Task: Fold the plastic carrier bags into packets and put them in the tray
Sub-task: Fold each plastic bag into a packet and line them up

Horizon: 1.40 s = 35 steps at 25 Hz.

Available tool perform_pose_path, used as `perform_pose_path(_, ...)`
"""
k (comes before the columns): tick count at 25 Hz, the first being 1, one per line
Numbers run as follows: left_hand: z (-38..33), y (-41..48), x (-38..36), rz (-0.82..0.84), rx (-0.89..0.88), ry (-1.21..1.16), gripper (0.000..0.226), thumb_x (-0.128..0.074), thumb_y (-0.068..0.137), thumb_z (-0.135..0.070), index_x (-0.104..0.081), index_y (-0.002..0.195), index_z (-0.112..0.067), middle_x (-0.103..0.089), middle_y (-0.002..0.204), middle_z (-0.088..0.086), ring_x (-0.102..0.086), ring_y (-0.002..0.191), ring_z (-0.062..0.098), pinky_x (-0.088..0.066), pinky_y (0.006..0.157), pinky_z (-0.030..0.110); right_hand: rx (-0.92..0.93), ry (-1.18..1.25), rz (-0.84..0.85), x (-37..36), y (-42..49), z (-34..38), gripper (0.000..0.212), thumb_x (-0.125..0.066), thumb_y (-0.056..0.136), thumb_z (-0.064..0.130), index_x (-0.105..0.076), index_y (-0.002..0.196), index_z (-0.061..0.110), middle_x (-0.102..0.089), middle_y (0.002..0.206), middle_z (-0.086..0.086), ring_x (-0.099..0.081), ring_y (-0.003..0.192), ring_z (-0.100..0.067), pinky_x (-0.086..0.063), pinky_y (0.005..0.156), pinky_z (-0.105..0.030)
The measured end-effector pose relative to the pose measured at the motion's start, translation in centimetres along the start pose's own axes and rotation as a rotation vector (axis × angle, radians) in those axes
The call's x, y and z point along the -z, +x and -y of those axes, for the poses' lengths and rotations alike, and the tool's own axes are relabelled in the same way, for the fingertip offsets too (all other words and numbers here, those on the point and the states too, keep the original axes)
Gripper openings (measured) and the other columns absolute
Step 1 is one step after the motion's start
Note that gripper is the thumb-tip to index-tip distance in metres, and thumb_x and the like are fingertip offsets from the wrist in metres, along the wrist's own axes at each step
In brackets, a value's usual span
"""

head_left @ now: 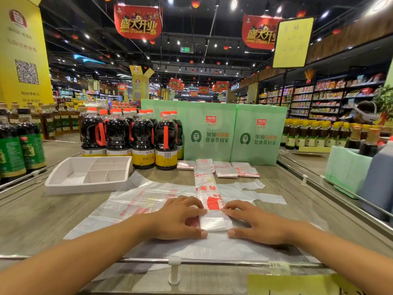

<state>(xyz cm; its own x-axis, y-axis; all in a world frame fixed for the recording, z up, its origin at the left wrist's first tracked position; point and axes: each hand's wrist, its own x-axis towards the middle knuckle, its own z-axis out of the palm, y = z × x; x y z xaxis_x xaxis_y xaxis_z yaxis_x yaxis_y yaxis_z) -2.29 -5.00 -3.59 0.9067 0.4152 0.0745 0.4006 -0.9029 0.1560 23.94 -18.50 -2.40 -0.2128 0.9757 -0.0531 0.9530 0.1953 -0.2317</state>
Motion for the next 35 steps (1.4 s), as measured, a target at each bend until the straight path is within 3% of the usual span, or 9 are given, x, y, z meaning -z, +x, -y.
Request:
perform_pose_path(3,-0.2,0.2,0.2,-0.063,-0.031,-0.093,0.067,-0.058,0.092,-0.066,-0.055,0.146,-0.027,-0.046,0.140,-0.011,-0.042,0.124,0.008,-0.038,0.106,0.031,0.029,0.029,-0.121,-0.2,0.2,0.2,0.069,-0.052,0.091,0.073,-0.036,0.153,0.046,-0.037,0.149,0.028,-0.039,0.132,0.005,-0.035,0.113,-0.027)
perform_pose_path(8,-0.4,0.1,0.7,-0.131,-0.044,-0.176,0.048,-0.055,0.095,-0.061,-0.071,0.125,-0.028,-0.063,0.122,-0.010,-0.058,0.106,0.007,-0.048,0.095,0.039,0.013,-0.001,-0.194,-0.2,0.2,0.5,0.073,-0.061,0.088,0.071,-0.035,0.152,0.047,-0.042,0.147,0.032,-0.041,0.129,0.010,-0.032,0.104,-0.014)
perform_pose_path(16,-1.2,-0.1,1.0,-0.301,-0.040,-0.273,0.044,-0.041,0.105,-0.053,-0.056,0.073,-0.026,-0.059,0.070,-0.007,-0.051,0.067,0.011,-0.044,0.070,0.039,0.052,0.303,-0.363,-0.6,1.1,0.9,0.012,-0.066,0.100,0.026,-0.076,0.103,0.024,-0.070,0.103,0.018,-0.063,0.092,0.002,-0.048,0.082,-0.022)
perform_pose_path(20,-0.8,0.0,0.7,-0.340,-0.015,-0.395,0.015,-0.053,0.104,-0.041,-0.066,0.109,-0.036,-0.067,0.077,-0.011,-0.061,0.073,0.007,-0.048,0.071,0.031,-0.029,0.555,-0.339,-0.3,0.9,1.6,0.022,-0.065,0.100,0.021,-0.071,0.119,0.030,-0.077,0.089,0.009,-0.068,0.081,-0.007,-0.054,0.081,-0.027)
perform_pose_path(23,-0.6,0.3,0.4,-0.330,0.041,-0.482,0.043,-0.065,0.099,-0.029,-0.054,0.140,-0.035,-0.073,0.076,-0.008,-0.067,0.072,0.008,-0.052,0.070,0.024,-0.074,0.619,-0.336,-0.2,0.9,2.0,0.048,-0.067,0.098,0.019,-0.053,0.139,0.038,-0.064,0.064,0.008,-0.049,0.059,-0.006,-0.041,0.062,-0.017)
perform_pose_path(26,-0.8,0.4,0.4,-0.306,0.049,-0.602,0.055,-0.071,0.096,-0.020,-0.049,0.145,-0.034,-0.073,0.072,-0.008,-0.068,0.066,0.006,-0.051,0.064,0.019,-0.125,0.665,-0.332,0.0,0.8,2.1,0.062,-0.072,0.094,0.021,-0.044,0.143,0.045,-0.073,0.071,-0.005,-0.060,0.062,-0.007,-0.048,0.068,-0.016)
perform_pose_path(29,-0.9,0.4,0.2,-0.282,0.029,-0.648,0.048,-0.071,0.096,-0.019,-0.056,0.139,-0.031,-0.072,0.069,-0.006,-0.065,0.062,0.009,-0.051,0.062,0.020,-0.162,0.634,-0.329,-0.4,1.2,1.5,0.061,-0.075,0.091,0.031,-0.047,0.141,0.051,-0.070,0.079,-0.021,-0.057,0.067,-0.018,-0.046,0.075,-0.035)
perform_pose_path(32,-1.0,0.6,0.1,-0.310,0.032,-0.527,0.039,-0.069,0.097,-0.021,-0.064,0.135,-0.029,-0.069,0.070,-0.009,-0.060,0.061,0.003,-0.044,0.063,0.015,-0.134,0.489,-0.329,-0.8,1.9,0.9,0.042,-0.071,0.095,0.034,-0.057,0.132,0.048,-0.058,0.062,-0.003,-0.047,0.059,-0.012,-0.041,0.068,-0.035)
perform_pose_path(35,-0.9,0.7,-0.1,-0.304,0.054,-0.375,0.036,-0.066,0.098,-0.028,-0.066,0.133,-0.032,-0.073,0.090,-0.005,-0.063,0.078,0.004,-0.047,0.076,0.020,-0.129,0.305,-0.324,-1.0,1.9,1.0,0.034,-0.061,0.101,0.039,-0.059,0.133,0.048,-0.066,0.076,0.015,-0.056,0.069,0.001,-0.047,0.076,-0.022)
